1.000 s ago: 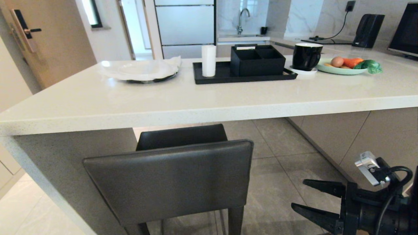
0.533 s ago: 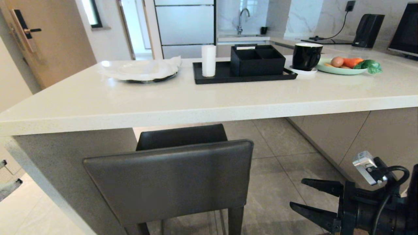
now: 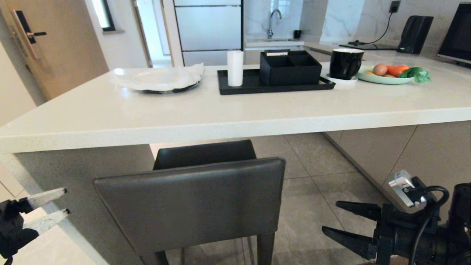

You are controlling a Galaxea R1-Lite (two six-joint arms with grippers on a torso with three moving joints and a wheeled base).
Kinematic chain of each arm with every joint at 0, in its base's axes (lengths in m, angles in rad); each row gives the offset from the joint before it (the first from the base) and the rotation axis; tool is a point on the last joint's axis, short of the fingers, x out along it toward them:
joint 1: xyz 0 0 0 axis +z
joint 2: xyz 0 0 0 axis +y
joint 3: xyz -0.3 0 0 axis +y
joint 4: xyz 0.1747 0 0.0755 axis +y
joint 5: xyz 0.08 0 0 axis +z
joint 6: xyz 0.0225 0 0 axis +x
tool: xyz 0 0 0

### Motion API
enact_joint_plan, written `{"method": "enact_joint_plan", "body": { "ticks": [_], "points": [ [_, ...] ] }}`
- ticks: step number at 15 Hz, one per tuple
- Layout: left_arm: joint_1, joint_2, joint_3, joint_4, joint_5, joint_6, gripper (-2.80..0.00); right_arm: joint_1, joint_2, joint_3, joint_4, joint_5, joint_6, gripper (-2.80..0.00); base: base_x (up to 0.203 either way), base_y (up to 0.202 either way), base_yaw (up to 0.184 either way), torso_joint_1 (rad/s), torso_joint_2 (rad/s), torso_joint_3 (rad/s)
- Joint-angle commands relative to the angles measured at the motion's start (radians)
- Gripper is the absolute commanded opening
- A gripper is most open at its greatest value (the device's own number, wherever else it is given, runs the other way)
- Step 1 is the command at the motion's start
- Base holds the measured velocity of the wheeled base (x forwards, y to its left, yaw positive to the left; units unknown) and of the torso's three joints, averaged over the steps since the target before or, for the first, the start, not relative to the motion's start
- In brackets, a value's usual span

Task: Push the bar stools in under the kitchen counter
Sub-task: Pull the gray chair out from under the dining table

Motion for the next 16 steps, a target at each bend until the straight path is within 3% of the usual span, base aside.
{"method": "enact_joint_plan", "body": {
  "ticks": [1,5,11,16],
  "points": [
    [-0.046,0.039,0.001,-0.009,-0.008,-0.002,0.0,0.0,0.018,-0.002,-0.008,0.004,0.0,0.0,0.0,0.0,0.0,0.0,0.0,0.0],
    [-0.057,0.139,-0.03,-0.009,-0.008,0.01,0.0,0.002,0.132,-0.023,-0.096,0.004,0.0,0.0,0.0,0.0,0.0,0.0,0.0,0.0],
    [-0.186,0.207,-0.051,-0.009,-0.008,0.047,0.0,0.063,0.354,-0.012,-0.415,-0.001,0.001,0.0,0.0,0.0,0.0,0.0,0.0,0.0],
    [-0.24,0.282,-0.122,-0.009,-0.008,0.06,0.0,0.074,0.462,-0.069,-0.486,0.0,0.002,0.0,0.0,0.0,0.0,0.0,0.0,0.0]
  ]
}}
